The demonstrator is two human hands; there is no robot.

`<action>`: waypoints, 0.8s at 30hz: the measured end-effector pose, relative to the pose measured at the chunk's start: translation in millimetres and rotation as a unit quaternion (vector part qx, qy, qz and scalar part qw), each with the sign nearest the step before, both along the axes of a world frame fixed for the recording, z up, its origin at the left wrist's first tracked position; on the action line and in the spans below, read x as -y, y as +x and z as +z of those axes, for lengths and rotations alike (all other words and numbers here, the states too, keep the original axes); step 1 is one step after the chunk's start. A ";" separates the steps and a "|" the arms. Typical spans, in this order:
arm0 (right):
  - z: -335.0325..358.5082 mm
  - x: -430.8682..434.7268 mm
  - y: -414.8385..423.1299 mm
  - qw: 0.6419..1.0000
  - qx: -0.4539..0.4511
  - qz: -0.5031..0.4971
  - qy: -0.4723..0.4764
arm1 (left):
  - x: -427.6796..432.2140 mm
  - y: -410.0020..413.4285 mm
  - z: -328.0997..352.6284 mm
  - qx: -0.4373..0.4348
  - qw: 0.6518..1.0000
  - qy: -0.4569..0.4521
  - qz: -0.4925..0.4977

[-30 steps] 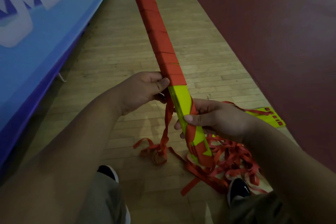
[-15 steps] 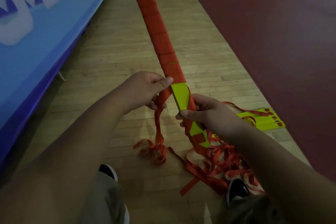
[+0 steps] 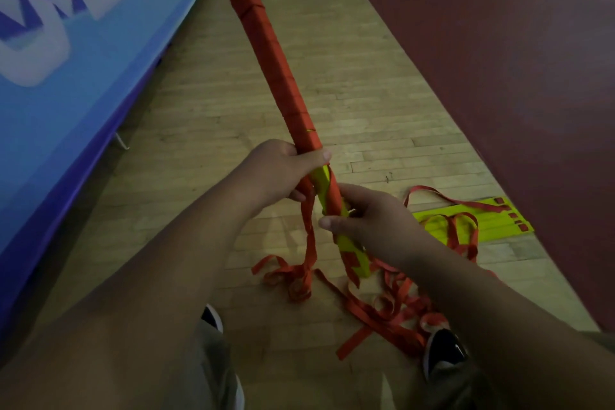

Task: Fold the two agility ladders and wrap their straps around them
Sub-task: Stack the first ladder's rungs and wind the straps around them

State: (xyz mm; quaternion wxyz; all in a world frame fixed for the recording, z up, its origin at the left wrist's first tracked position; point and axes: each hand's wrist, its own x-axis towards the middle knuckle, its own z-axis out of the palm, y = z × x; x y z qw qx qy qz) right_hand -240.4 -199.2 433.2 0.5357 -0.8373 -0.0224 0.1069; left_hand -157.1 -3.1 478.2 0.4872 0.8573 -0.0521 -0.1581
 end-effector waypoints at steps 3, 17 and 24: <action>11.2 6.1 3.6 0.996 -0.052 0.059 0.033 | -4.4 2.8 0.5 -0.021 0.999 -0.017 -0.022; 31.0 31.0 18.0 0.976 0.024 -0.096 0.195 | 16.4 -17.3 -4.8 -0.059 0.974 0.106 -0.190; 29.5 40.8 20.4 0.964 0.023 -0.083 0.250 | 25.1 -22.4 -3.1 -0.079 0.965 0.107 -0.227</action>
